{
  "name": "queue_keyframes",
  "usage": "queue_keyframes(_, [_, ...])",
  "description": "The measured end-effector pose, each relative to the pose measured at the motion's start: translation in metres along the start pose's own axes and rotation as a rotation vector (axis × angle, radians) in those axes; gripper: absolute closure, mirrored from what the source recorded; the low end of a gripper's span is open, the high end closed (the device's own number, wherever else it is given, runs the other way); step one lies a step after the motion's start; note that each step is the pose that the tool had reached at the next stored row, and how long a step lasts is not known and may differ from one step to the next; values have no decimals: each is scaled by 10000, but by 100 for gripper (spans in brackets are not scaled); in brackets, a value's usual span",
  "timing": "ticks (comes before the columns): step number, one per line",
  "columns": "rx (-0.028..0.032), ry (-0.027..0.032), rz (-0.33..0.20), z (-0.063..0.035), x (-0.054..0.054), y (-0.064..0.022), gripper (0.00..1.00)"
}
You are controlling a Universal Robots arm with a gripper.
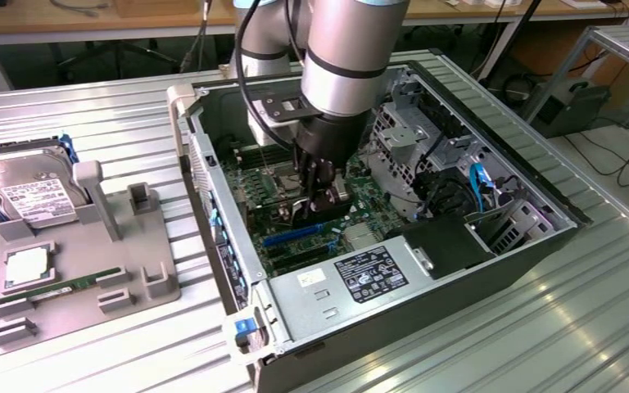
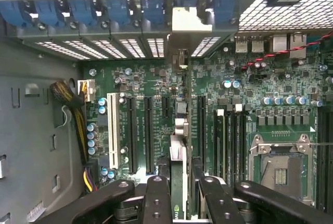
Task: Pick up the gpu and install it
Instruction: 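Insert the gpu into the slot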
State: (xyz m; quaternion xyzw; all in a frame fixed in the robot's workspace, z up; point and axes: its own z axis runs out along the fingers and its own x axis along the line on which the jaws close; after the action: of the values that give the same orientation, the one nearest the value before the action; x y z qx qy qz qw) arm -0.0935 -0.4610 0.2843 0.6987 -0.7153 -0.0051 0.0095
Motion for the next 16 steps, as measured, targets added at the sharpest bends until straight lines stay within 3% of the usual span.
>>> queue_keyframes(4, [-1,-2,112,20,3,-1,74])
queue_keyframes(8, [-4,-8,354,109,-9,65,74])
queue_keyframes(9, [-11,-28,-76,145,-37,66,74])
queue_keyframes(10, [-50,-74,-161,181,-48,69,74])
queue_keyframes(12, [-131,-76,-160,227,-47,76,74])
queue_keyframes(16, [-458,-138,-163,308,-42,74,74])
